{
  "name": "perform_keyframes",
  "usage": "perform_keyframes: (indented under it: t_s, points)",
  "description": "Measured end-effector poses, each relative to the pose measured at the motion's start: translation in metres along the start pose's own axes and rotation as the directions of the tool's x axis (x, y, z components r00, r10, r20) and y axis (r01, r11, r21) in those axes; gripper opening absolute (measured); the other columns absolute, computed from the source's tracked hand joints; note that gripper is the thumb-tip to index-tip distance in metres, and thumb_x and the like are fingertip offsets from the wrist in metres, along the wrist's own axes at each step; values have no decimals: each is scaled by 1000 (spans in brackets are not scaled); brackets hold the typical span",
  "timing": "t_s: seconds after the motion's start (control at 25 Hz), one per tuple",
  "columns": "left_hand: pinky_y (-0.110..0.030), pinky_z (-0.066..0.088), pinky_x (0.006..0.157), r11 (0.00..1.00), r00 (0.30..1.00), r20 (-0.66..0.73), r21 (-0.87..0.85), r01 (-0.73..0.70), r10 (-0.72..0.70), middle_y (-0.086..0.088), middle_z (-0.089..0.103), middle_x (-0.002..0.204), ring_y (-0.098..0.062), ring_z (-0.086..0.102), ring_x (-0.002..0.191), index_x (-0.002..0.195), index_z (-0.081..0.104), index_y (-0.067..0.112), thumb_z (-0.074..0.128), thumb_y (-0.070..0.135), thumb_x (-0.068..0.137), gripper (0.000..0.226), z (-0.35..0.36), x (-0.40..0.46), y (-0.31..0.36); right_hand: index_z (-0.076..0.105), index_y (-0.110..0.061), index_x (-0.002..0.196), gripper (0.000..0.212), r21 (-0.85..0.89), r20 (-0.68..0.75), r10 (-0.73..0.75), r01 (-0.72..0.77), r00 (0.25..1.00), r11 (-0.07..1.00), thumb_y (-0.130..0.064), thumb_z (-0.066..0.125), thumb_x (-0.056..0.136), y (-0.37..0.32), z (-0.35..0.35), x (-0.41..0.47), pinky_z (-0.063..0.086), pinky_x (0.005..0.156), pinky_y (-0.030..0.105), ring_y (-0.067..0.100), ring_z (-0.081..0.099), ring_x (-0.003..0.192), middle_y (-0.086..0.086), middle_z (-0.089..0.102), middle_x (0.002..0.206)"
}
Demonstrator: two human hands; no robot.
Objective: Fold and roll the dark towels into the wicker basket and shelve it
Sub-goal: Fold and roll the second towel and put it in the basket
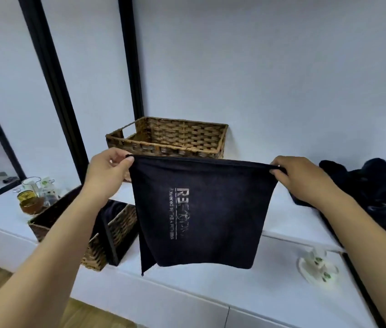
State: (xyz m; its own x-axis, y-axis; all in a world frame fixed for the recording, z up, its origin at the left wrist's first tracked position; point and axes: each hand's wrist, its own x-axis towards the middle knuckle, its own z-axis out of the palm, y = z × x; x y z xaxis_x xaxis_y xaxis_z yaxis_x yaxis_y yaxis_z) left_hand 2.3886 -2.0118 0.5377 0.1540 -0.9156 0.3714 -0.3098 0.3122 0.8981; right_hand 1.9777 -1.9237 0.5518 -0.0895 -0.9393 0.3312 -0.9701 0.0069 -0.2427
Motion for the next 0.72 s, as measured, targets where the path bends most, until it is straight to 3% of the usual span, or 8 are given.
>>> perform_keyframes:
  t_s: [0.08, 0.16, 0.24, 0.32, 0.48, 0.6, 0.72]
  points:
    - [-28, 48, 67, 997, 1000, 22, -74, -7, 9, 8, 64, 73, -10, 60, 66, 82, 69, 26, 71, 20, 94, 13, 21, 13, 27, 64, -29, 94, 7, 174, -175, 114, -83, 978, 981, -29, 59, 99, 18, -24, 1, 42, 63, 27, 12, 56, 73, -11, 61, 80]
    - [-29, 45, 65, 985, 997, 66, -170, -14, 26, 2, 64, 77, -14, 56, 66, 87, 70, 25, 72, 24, 93, 6, 42, 21, 55, 68, -26, 92, 6, 381, -296, 238, -114, 925, 918, -25, 64, 96, 33, -48, -2, 40, 61, 25, 9, 51, 61, -4, 57, 73]
    - [-27, 42, 62, 983, 994, 87, -177, -54, 70, 3, 64, 75, -11, 53, 61, 90, 69, 23, 70, 24, 94, 4, 62, 24, 75, 71, -22, 91, 4, 498, -344, 313, -111, 885, 860, -22, 68, 94, 47, -68, -4, 38, 54, 15, 6, 45, 51, 3, 53, 68]
    - [-25, 44, 60, 980, 989, 98, -177, -88, 106, 2, 67, 76, -8, 53, 59, 89, 68, 23, 69, 23, 95, 6, 82, 23, 93, 72, -18, 90, 6, 562, -381, 392, -127, 838, 817, -23, 71, 92, 58, -88, -8, 33, 46, 15, 7, 37, 47, 0, 50, 60]
    - [-21, 40, 50, 969, 984, 158, -244, -42, 82, -5, 66, 73, -7, 48, 48, 87, 67, 23, 69, 22, 95, 8, 127, 28, 118, 67, -16, 89, 11, 727, -331, 540, -155, 774, 669, -26, 68, 94, 90, -108, -9, 26, 40, 24, 19, 34, 42, -3, 52, 43]
    - [-18, 32, 37, 974, 974, 220, -225, 8, 43, -1, 57, 55, -6, 41, 36, 91, 65, 18, 66, 19, 97, 6, 159, 38, 126, 55, -17, 83, 20, 868, -198, 603, -147, 773, 474, -25, 63, 98, 112, -116, -1, 24, 41, 22, 15, 31, 32, 1, 55, 45]
    - [-19, 30, 39, 982, 944, 328, -156, 104, -48, 1, 59, 48, -12, 38, 33, 86, 61, 17, 63, 16, 99, 13, 193, 57, 133, 48, -17, 84, 22, 940, -76, 581, -135, 810, 312, -25, 60, 100, 139, -124, 21, 29, 37, 19, 12, 39, 33, 3, 65, 56]
